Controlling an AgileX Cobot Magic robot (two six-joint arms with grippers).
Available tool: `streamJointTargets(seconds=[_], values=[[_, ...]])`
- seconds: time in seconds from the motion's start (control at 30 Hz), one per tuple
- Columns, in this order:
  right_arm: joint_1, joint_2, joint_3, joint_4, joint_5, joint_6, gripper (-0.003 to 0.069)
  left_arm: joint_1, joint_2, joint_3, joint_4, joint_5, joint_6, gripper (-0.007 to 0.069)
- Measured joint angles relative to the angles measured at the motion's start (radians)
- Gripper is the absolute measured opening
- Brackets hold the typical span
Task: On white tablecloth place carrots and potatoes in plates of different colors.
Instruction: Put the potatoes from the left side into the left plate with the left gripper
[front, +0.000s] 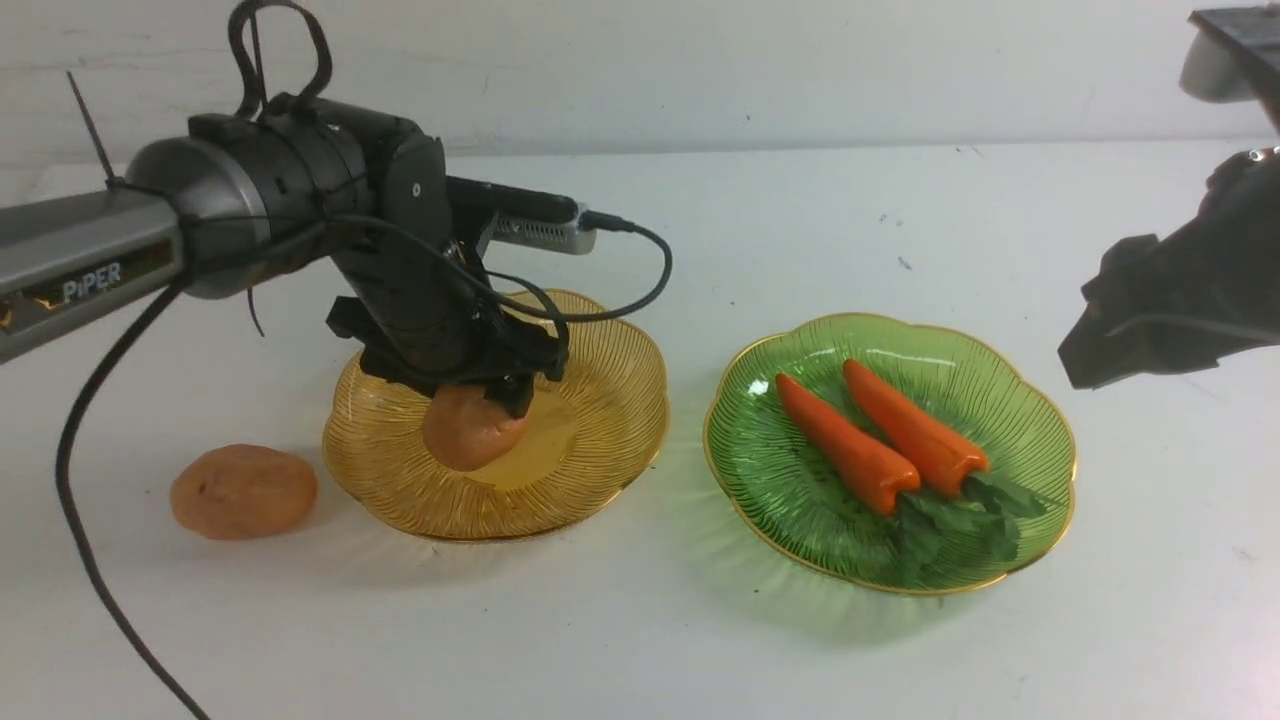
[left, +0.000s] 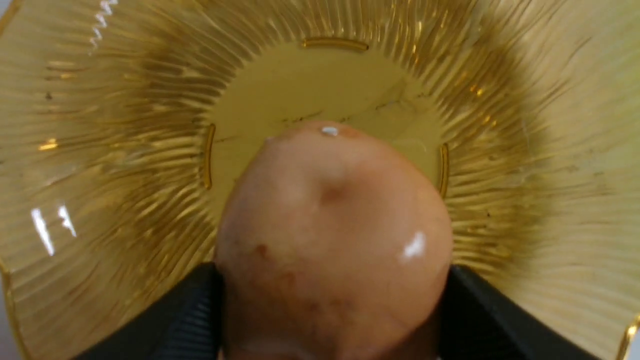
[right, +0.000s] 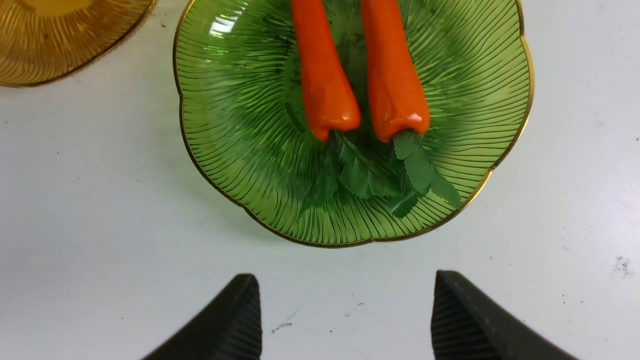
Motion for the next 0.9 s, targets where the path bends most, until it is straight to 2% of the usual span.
streamJointTargets(seconds=[0.1,0.2,0.47,0.53,0.6,0.67,0.7,0.77,0.83,0.9], values=[[0.0,0.0,0.0,0.0,0.0,0.0,0.0421,0.0,0.003,-0.02,0.0,-0.011,-0.001,0.0547],[0.0,0.0,0.0,0.001,0.0,0.0,0.0421,0.0,-0.003,-0.043,0.0,0.01,-0.005,0.0561],[0.0,0.0,0.0,0.001,0.0,-0.001,0.0421,0.0,-0.031,-0.19,0.0,0.178,-0.007,0.0567],[0.0,0.0,0.0,0.001,0.0,-0.001,0.0421,0.0,-0.031,-0.24,0.017,0.284,0.022,0.0559],[0.0,0.0,0.0,0.001,0.0,-0.002,0.0421,0.001,-0.034,-0.297,0.05,0.357,0.075,0.0505],[0.0,0.0,0.0,0.001,0.0,-0.006,0.0421,0.021,-0.068,-0.337,0.081,0.377,0.162,0.0328],[0.0,0.0,0.0,0.001,0.0,-0.008,0.0421,0.039,-0.098,-0.332,0.082,0.38,0.203,0.0204],[0.0,0.0,0.0,0.001,0.0,-0.008,0.0421,0.064,-0.134,-0.305,0.082,0.38,0.243,0.01],[0.0,0.0,0.0,0.001,0.0,-0.008,0.0421,0.103,-0.181,-0.244,0.08,0.38,0.29,0.004],[0.0,0.0,0.0,0.001,0.0,-0.008,0.0421,0.155,-0.229,-0.159,0.07,0.38,0.334,0.0019]])
